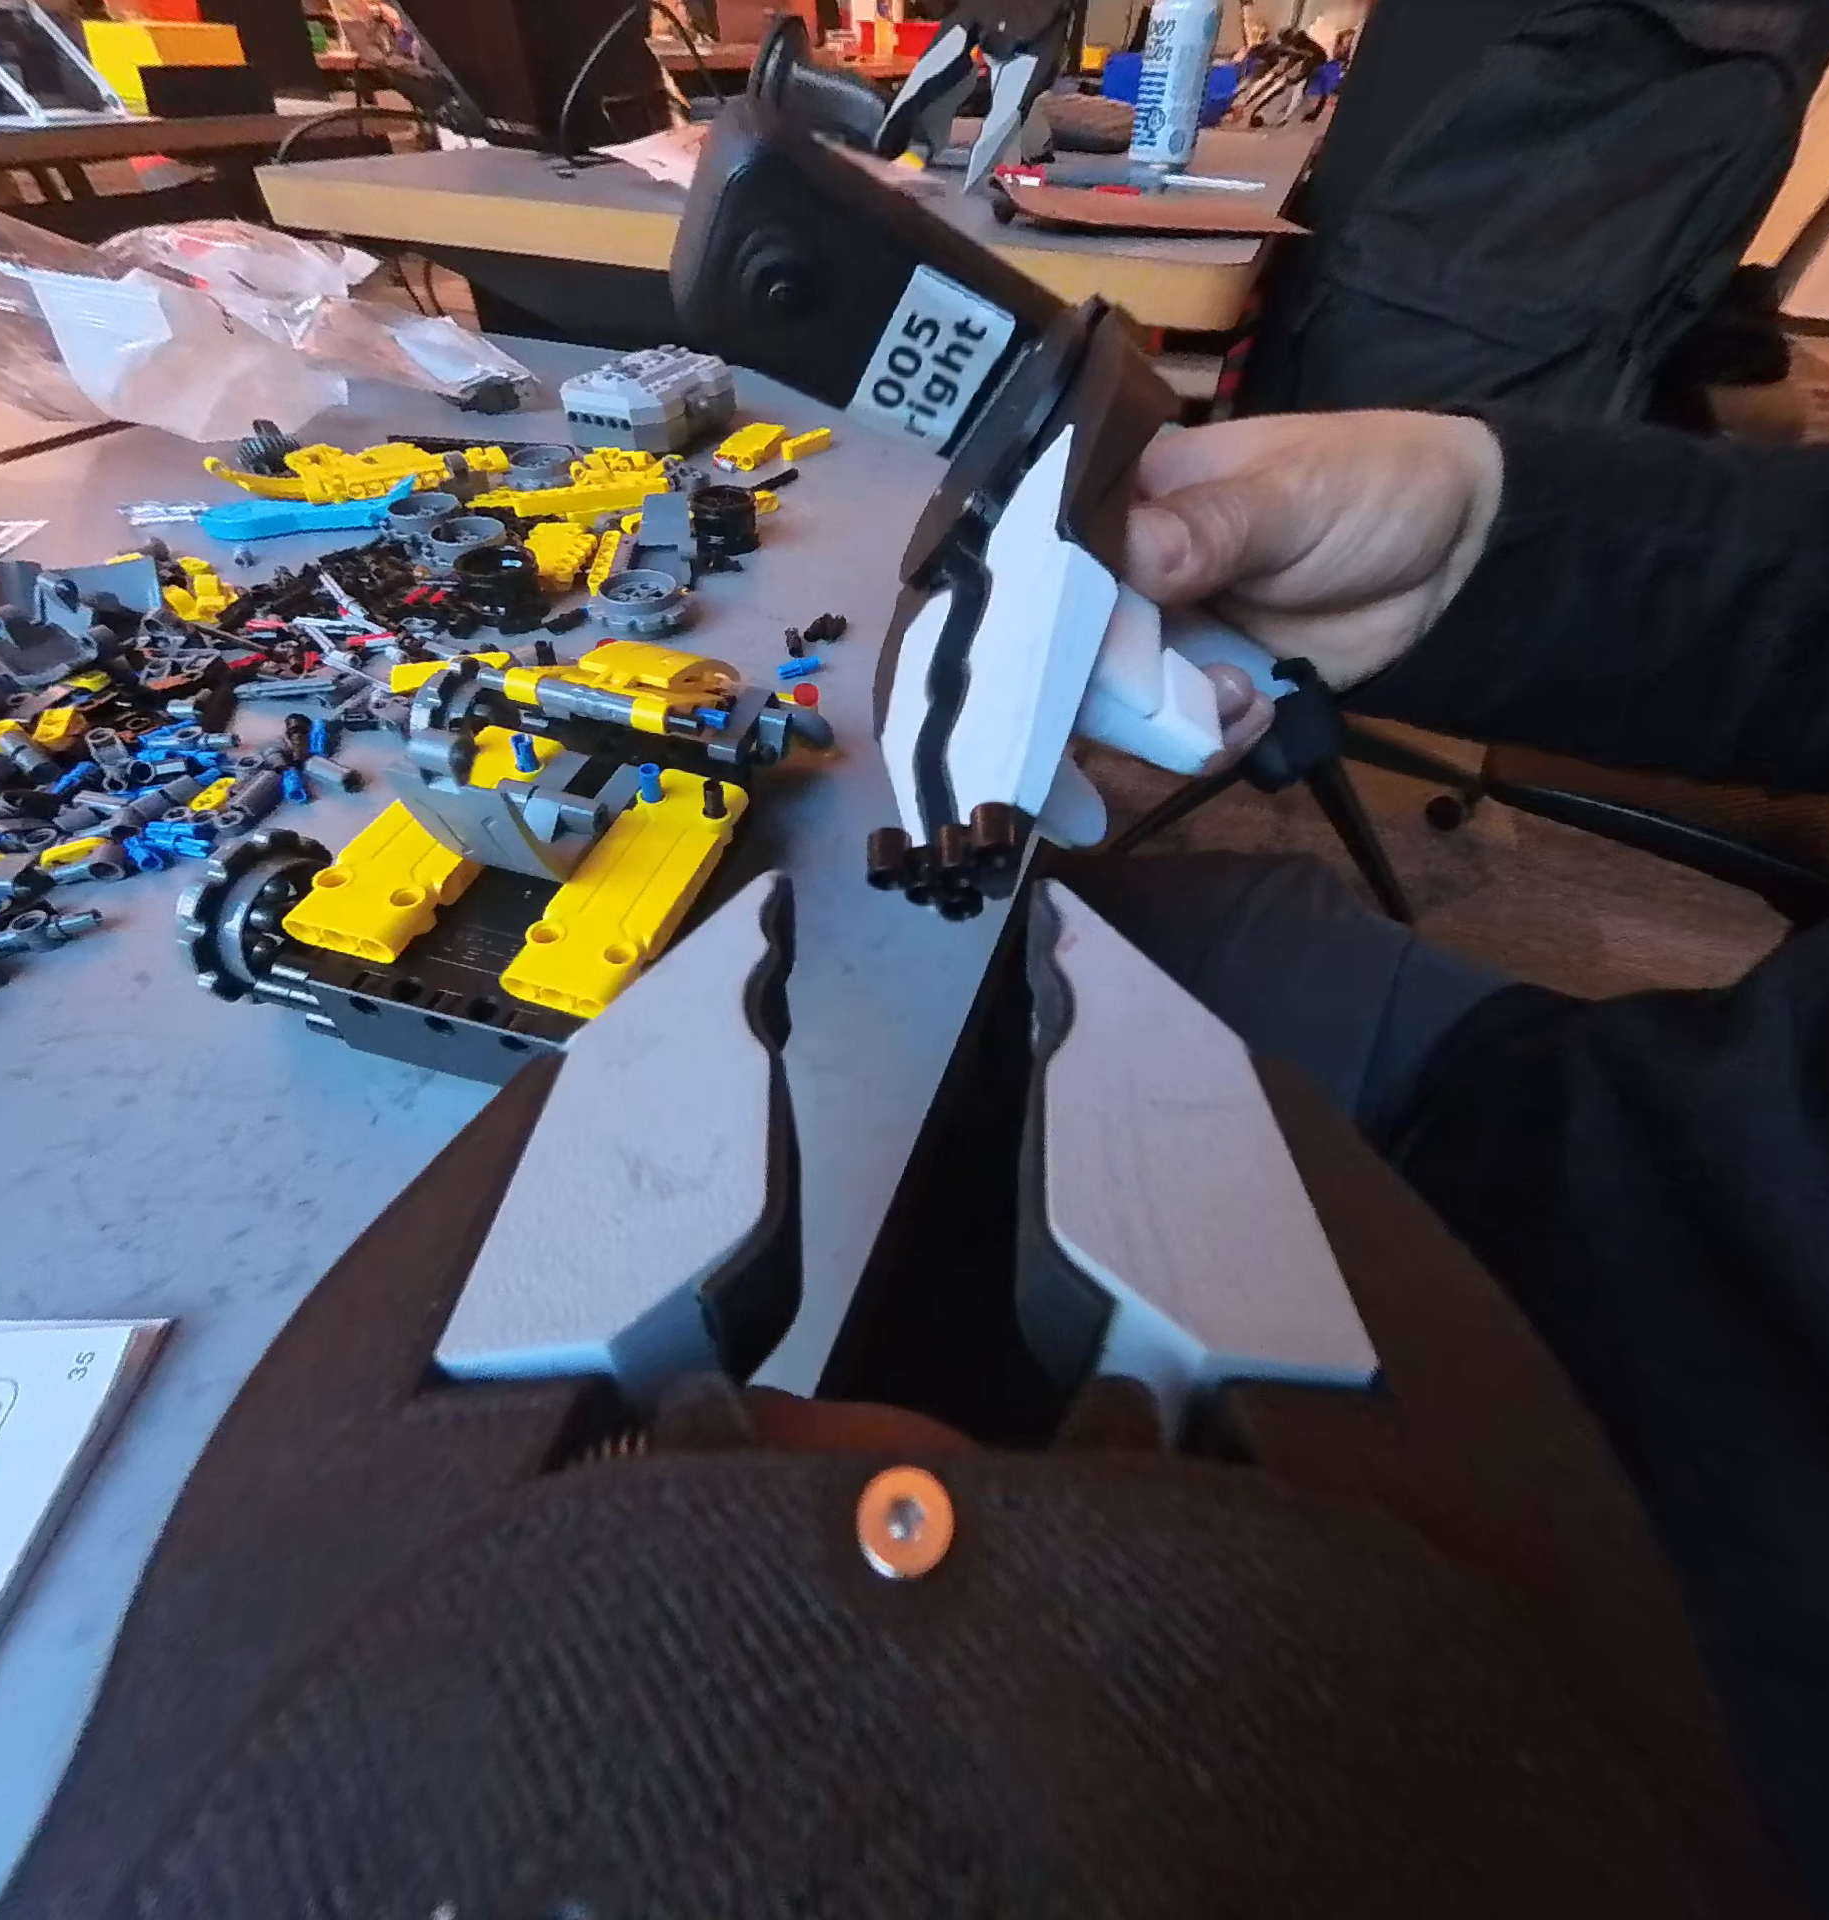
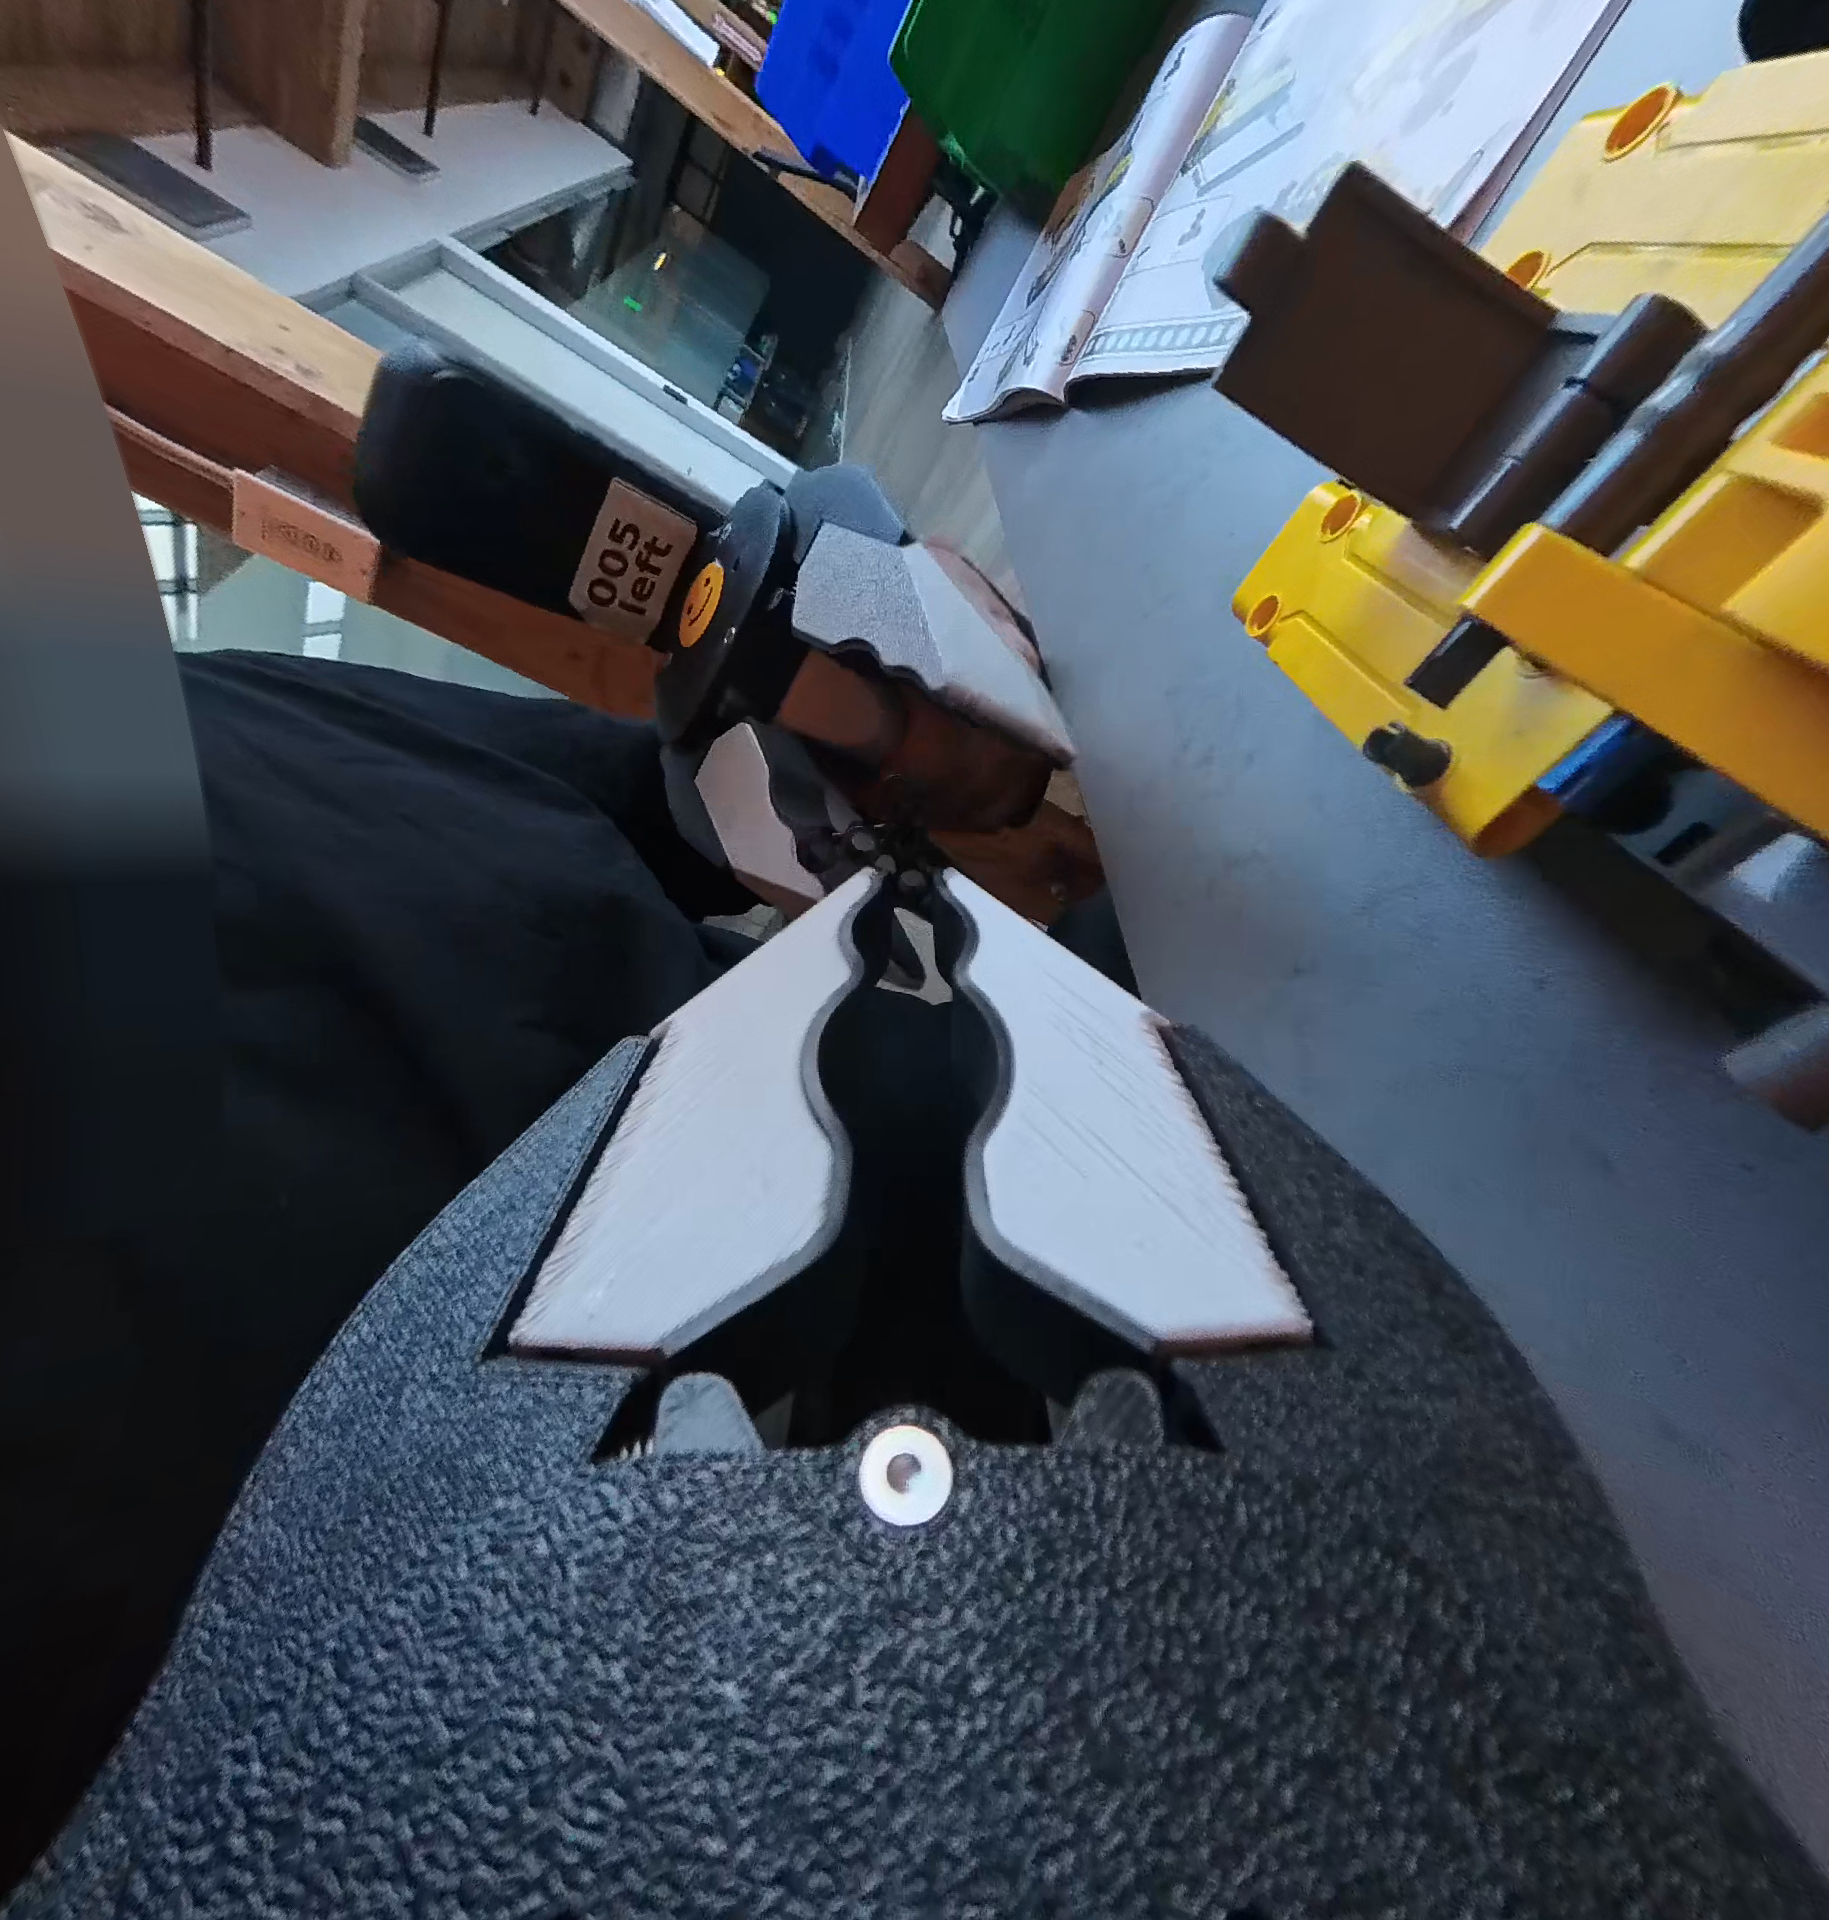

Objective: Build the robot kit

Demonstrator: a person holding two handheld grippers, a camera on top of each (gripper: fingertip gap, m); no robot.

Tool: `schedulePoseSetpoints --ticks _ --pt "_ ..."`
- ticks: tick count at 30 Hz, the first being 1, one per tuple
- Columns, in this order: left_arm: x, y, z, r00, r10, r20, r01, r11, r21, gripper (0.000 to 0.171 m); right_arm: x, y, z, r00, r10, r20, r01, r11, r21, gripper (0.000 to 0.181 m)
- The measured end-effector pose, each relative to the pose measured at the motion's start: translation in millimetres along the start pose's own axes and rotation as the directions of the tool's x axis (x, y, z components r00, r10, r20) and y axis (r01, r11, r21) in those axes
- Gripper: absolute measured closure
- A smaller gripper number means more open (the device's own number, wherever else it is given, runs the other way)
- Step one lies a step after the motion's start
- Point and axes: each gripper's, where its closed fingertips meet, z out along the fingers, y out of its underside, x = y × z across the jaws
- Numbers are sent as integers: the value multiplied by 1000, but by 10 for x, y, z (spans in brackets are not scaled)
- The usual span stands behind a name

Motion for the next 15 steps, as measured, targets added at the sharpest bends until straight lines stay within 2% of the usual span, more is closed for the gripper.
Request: schedulePoseSetpoints --ticks 11,15 --pt "7 -25 -8 999 38 20 -39 999 21 150 -25 -68 12 998 32 56 -36 997 65 174" --pt "-11 -27 -4 998 47 37 -48 999 22 151 -19 -78 10 997 39 61 -44 996 82 174"
